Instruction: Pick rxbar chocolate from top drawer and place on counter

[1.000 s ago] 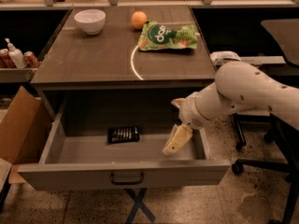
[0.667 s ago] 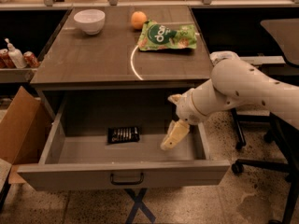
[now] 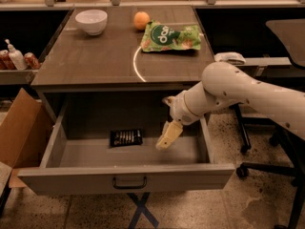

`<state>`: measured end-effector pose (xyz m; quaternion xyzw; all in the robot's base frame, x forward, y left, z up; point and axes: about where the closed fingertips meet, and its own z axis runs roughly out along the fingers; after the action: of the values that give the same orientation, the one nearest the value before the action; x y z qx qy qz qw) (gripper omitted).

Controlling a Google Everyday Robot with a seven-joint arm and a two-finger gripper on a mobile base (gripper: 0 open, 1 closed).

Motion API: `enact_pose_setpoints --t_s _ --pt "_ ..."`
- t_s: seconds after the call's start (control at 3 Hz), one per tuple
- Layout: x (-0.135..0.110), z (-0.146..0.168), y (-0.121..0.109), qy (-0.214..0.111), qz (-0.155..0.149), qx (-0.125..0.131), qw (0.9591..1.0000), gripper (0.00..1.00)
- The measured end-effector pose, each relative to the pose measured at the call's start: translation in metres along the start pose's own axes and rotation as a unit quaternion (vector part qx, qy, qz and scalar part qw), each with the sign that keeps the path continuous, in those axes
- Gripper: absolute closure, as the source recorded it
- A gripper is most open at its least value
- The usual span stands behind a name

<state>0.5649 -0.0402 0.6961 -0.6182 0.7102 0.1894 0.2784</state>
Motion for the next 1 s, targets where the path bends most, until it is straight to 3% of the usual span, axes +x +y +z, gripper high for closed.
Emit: enact_pose_setpoints --t_s 0.33,0.67,1.0 --pt "-0.006 0.052 -0.001 -0.003 -0.011 -0.004 0.9999 0.0" --pt "-0.007 0.057 0.001 -0.009 -0.014 -0.011 0.9998 0.0" --pt "-0.02 0.071 0.003 -0.025 -0.044 -0.021 0.9985 0.0"
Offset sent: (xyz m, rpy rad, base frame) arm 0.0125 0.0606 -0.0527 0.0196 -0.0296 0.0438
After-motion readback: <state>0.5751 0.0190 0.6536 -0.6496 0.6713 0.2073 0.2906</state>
